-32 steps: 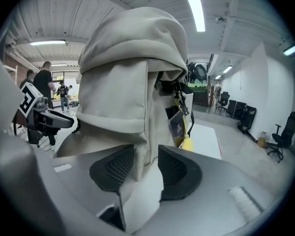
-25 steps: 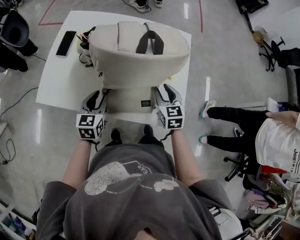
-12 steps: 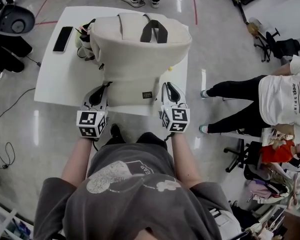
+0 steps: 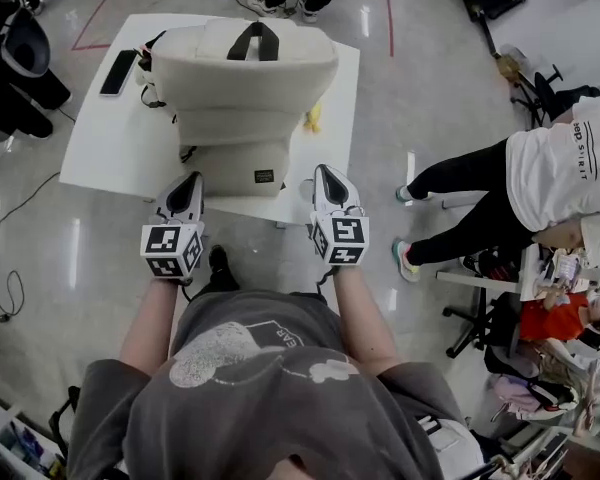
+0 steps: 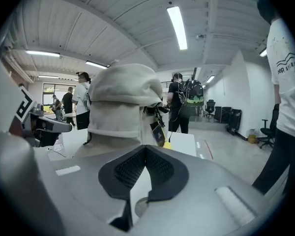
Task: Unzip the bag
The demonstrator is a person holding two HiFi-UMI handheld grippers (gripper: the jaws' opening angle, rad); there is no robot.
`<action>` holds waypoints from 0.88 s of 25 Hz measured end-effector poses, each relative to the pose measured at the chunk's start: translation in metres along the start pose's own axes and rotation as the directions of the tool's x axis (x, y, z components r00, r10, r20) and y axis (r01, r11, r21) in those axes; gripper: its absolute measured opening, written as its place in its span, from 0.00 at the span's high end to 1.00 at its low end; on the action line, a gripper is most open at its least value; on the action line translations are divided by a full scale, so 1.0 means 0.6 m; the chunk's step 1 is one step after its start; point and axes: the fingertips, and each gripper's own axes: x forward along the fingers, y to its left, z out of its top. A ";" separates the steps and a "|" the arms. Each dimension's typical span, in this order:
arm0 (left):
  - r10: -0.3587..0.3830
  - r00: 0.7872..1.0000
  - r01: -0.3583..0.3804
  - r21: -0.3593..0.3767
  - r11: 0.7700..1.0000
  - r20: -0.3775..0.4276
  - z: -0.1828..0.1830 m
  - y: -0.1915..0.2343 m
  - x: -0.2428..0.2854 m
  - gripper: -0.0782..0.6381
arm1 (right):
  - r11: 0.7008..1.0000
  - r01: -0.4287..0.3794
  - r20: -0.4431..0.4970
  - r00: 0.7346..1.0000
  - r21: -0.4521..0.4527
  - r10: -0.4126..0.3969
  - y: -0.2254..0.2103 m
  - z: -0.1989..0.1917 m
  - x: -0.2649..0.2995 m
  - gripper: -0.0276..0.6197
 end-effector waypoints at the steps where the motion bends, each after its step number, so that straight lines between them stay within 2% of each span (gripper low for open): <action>1: 0.011 1.000 -0.011 -0.001 1.000 0.007 0.000 -0.017 -0.007 0.88 | 1.000 -0.018 0.003 1.000 -0.007 0.018 -0.005 -0.001 -0.015 0.96; 15: 0.150 0.987 -0.150 -0.009 0.989 0.052 -0.067 -0.279 -0.079 0.88 | 0.980 -0.198 0.015 0.980 -0.017 0.198 -0.141 -0.073 -0.218 0.96; 22: 0.228 0.972 -0.227 -0.032 0.973 0.059 -0.085 -0.363 -0.180 0.88 | 0.942 -0.332 -0.014 0.943 -0.051 0.332 -0.106 -0.103 -0.314 0.96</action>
